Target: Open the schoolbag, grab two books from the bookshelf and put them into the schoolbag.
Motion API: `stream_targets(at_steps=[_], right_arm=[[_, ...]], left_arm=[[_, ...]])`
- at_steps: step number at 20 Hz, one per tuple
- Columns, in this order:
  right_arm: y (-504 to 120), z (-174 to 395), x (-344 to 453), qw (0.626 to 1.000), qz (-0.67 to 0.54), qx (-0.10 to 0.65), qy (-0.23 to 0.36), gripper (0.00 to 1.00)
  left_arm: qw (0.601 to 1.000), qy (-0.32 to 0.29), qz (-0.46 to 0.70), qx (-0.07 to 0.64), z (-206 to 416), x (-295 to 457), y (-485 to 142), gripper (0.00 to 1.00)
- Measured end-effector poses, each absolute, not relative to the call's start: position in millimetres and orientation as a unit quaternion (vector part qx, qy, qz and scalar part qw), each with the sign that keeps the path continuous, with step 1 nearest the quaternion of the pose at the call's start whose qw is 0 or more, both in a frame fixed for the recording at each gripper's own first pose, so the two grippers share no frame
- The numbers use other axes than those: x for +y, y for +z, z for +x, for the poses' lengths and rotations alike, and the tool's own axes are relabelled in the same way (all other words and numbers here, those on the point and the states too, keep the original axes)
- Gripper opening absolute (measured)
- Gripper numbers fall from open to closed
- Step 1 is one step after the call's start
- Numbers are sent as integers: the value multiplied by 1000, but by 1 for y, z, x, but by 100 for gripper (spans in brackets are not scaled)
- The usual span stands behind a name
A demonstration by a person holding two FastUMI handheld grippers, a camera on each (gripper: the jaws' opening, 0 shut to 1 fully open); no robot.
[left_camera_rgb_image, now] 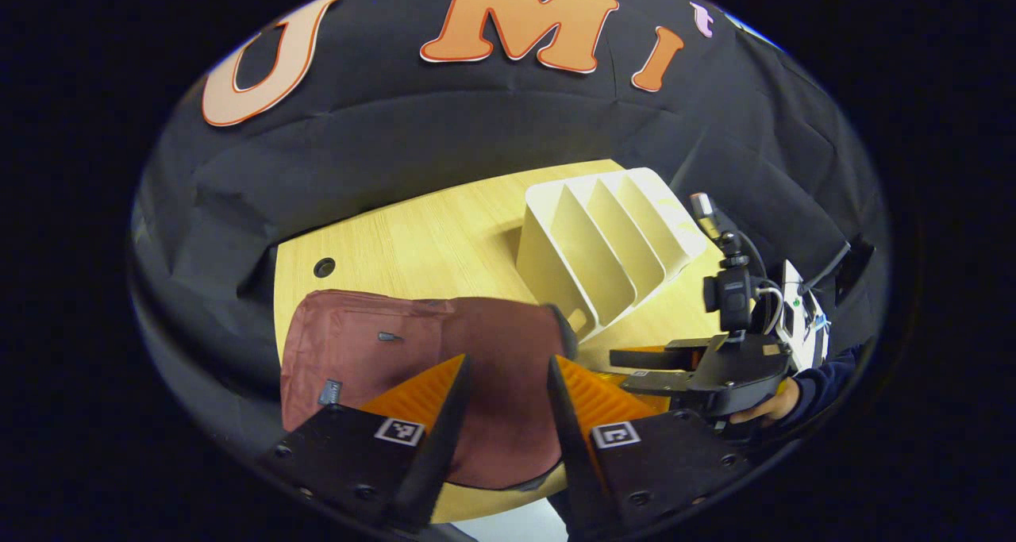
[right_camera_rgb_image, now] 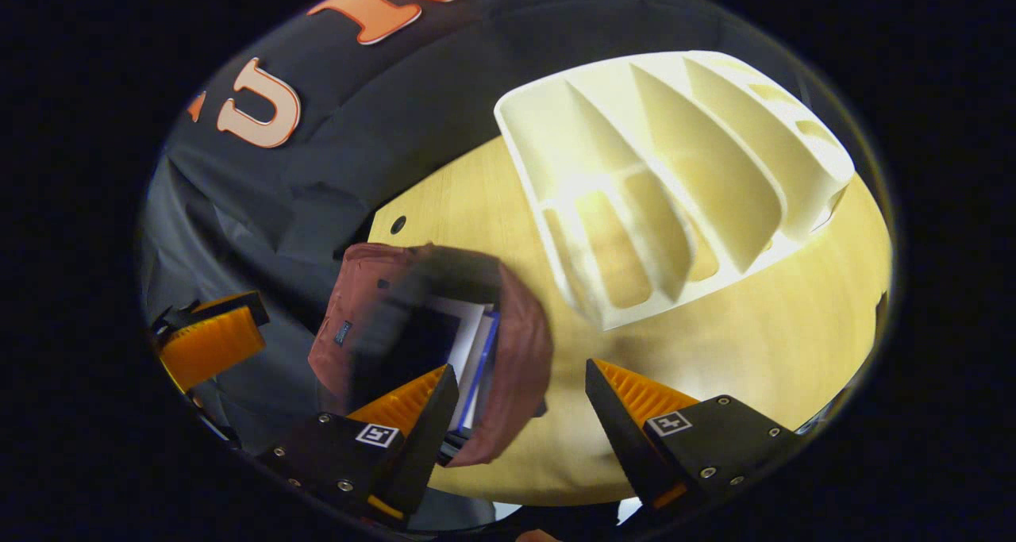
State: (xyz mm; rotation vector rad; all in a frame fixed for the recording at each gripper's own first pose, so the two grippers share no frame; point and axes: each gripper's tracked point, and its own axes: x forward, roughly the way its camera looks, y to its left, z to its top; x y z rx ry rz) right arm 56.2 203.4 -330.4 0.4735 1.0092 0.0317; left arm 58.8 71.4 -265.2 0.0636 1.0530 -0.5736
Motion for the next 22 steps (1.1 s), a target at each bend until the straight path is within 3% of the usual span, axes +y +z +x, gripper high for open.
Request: stream_targets(at_steps=[3, 5, 14, 22], right_arm=[[-293, 42, 149, 873, 200, 445, 19, 97], [-271, 37, 120, 888, 179, 422, 25, 97], [-130, 45, 26, 955, 63, 277, 82, 97], [-5, 46, -54, 991, 24, 129, 31, 97]], left_arm=[[834, -259, 23, 487, 40, 37, -258, 88], [841, -249, 22, 479, 30, 12, -252, 95], [919, -181, 7, 351, -4, -99, -176, 98], [974, -130, 2, 184, 17, -140, -64, 97]])
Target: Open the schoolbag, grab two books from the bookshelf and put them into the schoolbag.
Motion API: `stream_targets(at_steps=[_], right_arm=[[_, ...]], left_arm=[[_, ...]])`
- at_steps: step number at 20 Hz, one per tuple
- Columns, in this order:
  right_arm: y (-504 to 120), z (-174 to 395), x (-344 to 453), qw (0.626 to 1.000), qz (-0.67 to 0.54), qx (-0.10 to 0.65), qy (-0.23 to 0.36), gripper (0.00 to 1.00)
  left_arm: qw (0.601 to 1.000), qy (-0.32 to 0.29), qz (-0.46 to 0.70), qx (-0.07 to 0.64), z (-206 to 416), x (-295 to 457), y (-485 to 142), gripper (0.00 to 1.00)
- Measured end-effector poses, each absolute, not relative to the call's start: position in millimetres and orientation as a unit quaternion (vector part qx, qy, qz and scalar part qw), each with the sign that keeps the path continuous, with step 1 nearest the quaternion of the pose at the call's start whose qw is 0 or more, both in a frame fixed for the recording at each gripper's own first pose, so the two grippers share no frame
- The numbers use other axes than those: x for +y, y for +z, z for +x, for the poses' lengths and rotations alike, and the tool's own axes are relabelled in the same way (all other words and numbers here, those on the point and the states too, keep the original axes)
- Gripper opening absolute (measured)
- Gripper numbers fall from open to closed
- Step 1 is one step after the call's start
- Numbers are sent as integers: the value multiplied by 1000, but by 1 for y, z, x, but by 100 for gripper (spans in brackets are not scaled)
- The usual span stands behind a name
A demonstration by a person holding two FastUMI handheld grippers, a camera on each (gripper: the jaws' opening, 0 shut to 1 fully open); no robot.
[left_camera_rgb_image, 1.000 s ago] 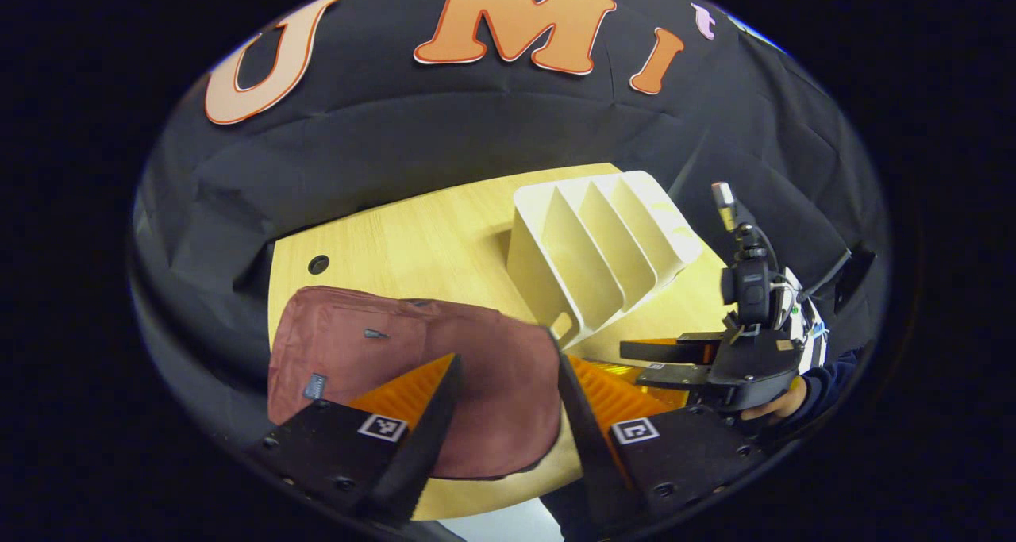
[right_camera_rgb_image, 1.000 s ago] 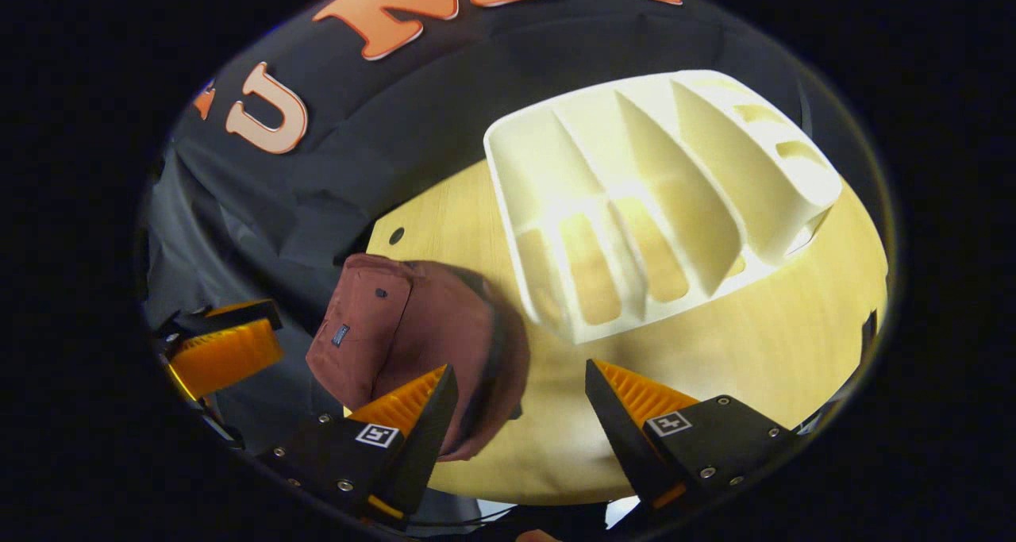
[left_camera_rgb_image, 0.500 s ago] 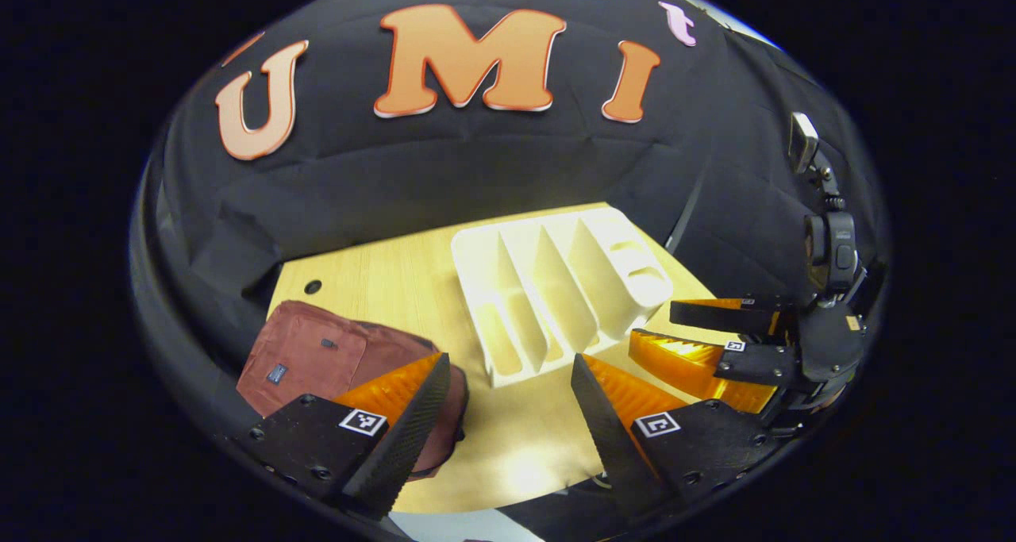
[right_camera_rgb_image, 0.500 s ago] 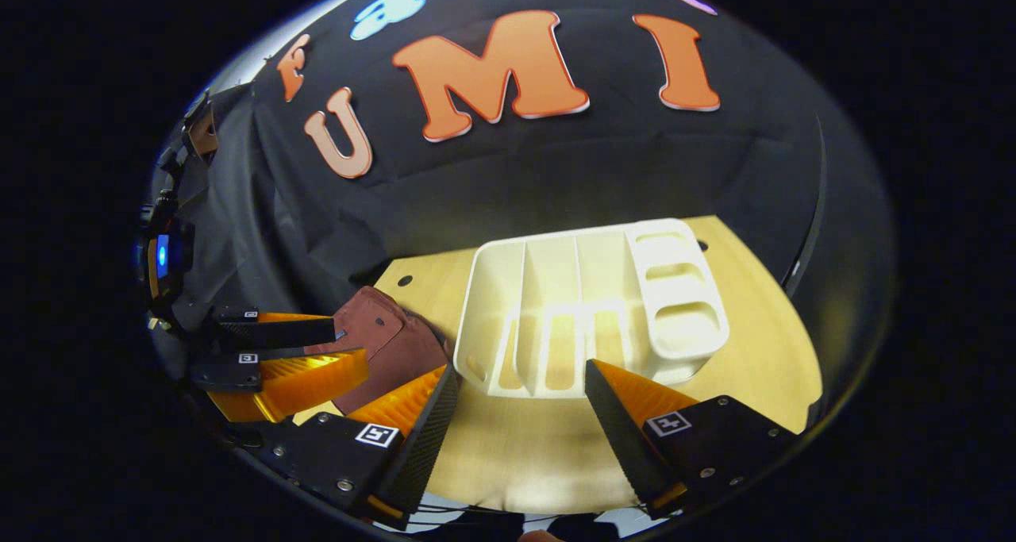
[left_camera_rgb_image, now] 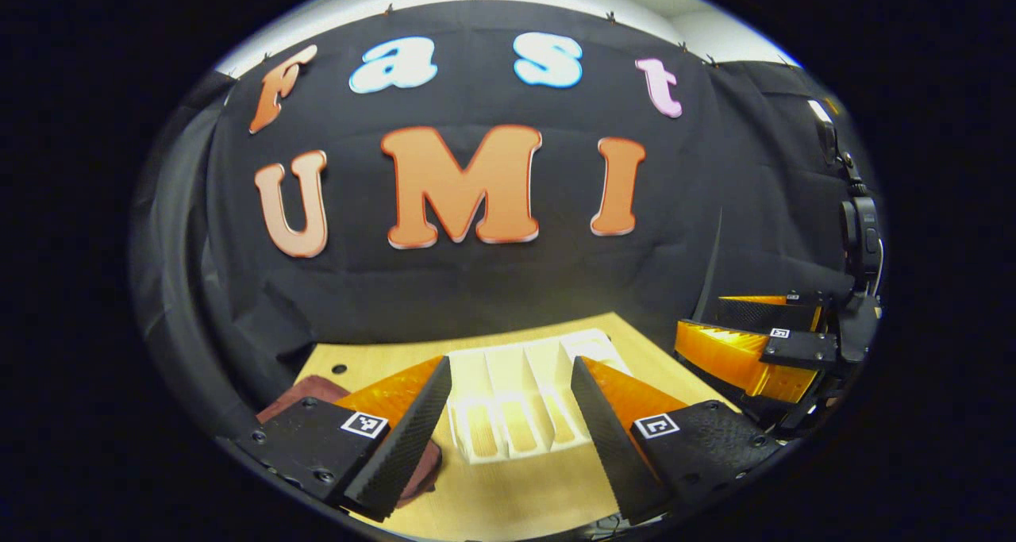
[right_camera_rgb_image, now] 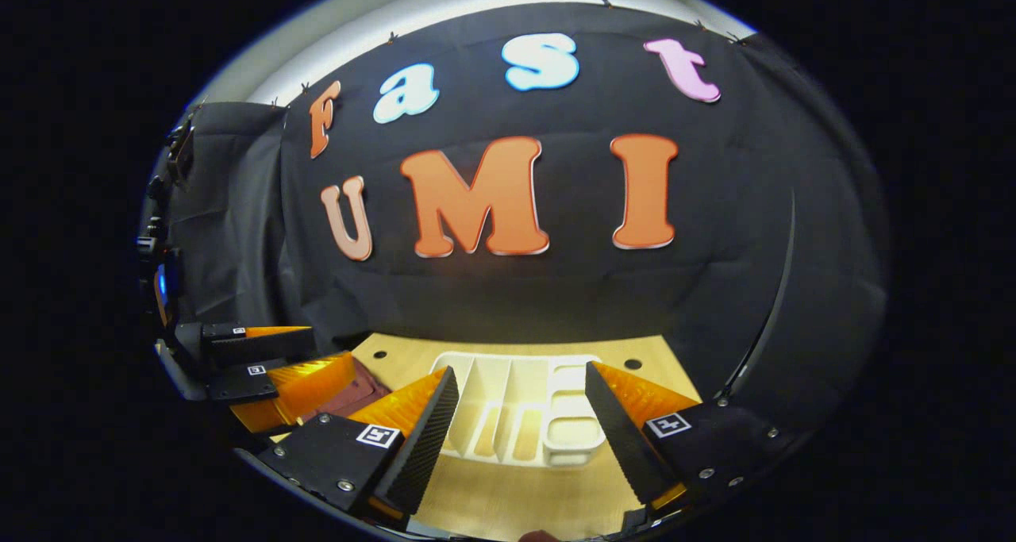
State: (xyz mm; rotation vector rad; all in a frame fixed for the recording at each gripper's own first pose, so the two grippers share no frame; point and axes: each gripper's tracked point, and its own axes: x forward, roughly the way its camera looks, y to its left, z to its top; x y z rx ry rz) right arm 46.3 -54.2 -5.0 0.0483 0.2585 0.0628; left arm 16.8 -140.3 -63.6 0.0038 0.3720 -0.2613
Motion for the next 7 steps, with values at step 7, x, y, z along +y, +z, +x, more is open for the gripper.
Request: stream_targets(at_steps=[7], right_arm=[[47, 19, -76, 998, 3, 57, 10, 96]], left_arm=[[998, -63, 11, 10, 14, -118, 38, 99]])
